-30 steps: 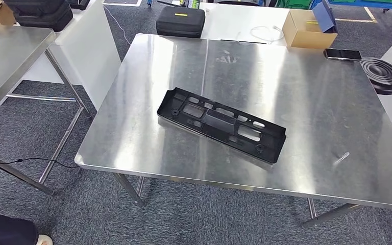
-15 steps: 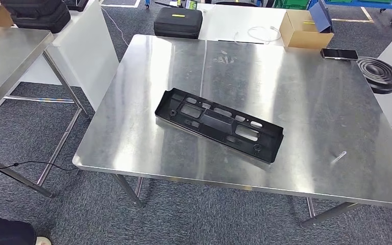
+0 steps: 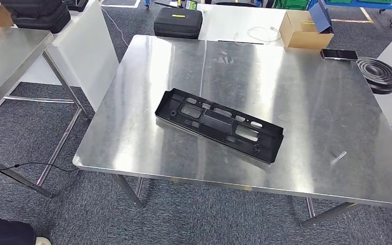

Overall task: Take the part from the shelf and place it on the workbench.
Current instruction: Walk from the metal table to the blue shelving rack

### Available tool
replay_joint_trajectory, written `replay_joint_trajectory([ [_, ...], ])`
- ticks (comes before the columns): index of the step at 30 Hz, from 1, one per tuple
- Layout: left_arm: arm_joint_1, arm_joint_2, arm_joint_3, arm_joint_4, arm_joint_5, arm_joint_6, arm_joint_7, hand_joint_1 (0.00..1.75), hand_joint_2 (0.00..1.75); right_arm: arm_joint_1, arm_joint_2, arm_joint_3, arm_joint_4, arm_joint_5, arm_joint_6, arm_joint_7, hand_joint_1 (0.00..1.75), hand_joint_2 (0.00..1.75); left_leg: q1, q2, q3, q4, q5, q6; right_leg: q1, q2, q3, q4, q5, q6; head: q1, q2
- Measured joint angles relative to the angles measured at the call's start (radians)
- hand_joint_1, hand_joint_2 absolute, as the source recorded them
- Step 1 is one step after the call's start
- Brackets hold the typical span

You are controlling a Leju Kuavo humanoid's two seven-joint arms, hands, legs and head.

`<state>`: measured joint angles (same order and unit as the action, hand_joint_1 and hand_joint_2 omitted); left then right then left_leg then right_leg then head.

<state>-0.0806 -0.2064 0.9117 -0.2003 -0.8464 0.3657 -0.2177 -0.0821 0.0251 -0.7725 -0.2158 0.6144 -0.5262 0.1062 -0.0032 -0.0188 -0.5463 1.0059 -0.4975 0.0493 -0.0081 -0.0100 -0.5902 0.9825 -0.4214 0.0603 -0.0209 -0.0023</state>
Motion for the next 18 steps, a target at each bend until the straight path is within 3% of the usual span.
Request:
replay_joint_trajectory([
  [7,0.0,-0.002,0.002,0.0,0.02,-0.008,-0.008,0.0,0.0,0.003,0.031,0.049,0.003,0.024,0.027,-0.016,0.0,1.75,-0.001,0.001,0.001,0.0,0.0,0.0,-0.001,0.0,0.001,0.0,0.0,0.0,0.0,0.0],
  [12,0.0,-0.002,0.007,0.0,0.029,-0.013,-0.002,0.0,0.0,0.003,0.013,0.045,0.002,-0.017,0.023,-0.081,0.0,1.75,-0.005,0.0,0.0,0.001,-0.001,0.001,-0.004,0.0,0.001,0.0,0.0,0.001,0.0,0.0],
  [18,-0.001,-0.001,0.012,0.0,0.022,-0.007,0.014,0.0,0.0,0.003,0.0,0.037,0.003,-0.023,0.023,-0.081,0.0,1.75,-0.011,0.001,0.001,0.002,-0.004,0.006,-0.01,0.0,0.002,-0.001,0.0,0.003,0.0,0.0],
])
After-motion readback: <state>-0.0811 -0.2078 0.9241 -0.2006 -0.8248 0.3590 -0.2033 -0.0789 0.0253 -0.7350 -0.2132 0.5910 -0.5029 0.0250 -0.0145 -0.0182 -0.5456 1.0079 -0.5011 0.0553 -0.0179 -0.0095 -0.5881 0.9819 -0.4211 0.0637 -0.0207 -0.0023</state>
